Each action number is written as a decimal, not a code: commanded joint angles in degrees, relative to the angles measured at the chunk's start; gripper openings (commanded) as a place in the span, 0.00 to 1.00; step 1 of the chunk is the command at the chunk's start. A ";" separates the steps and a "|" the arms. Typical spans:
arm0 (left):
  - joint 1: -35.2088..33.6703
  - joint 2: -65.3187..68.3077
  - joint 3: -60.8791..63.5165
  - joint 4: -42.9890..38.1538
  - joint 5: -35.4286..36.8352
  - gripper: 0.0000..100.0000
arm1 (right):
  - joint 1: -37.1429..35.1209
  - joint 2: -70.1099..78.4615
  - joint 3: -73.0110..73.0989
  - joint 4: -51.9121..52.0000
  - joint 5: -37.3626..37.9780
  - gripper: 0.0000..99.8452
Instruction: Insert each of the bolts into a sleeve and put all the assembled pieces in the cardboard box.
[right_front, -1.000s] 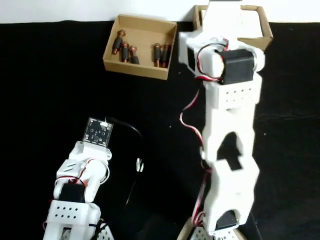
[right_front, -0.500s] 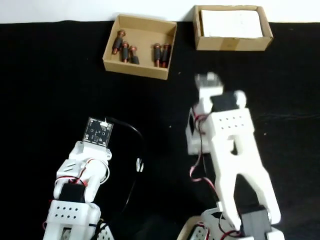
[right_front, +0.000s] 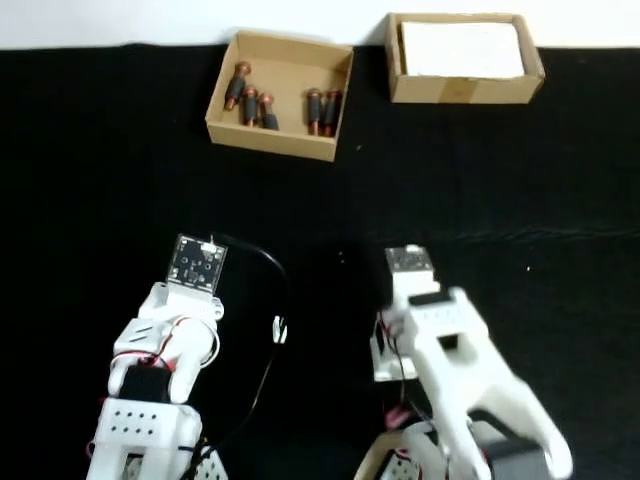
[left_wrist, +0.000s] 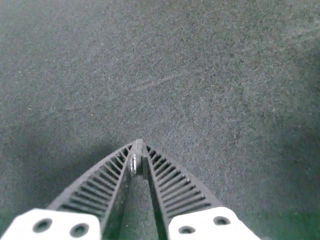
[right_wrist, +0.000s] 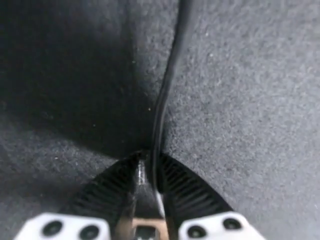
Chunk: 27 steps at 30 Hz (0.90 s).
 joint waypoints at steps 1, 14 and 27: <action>0.57 -0.40 1.54 -0.62 0.00 0.01 | 0.66 0.04 3.56 -6.37 -0.44 0.01; 0.57 -0.40 1.54 -0.62 0.00 0.01 | 0.57 0.22 7.43 -7.08 -0.26 0.01; 0.57 -0.40 1.54 -0.62 0.00 0.01 | 0.66 0.22 8.13 -6.73 -0.26 0.01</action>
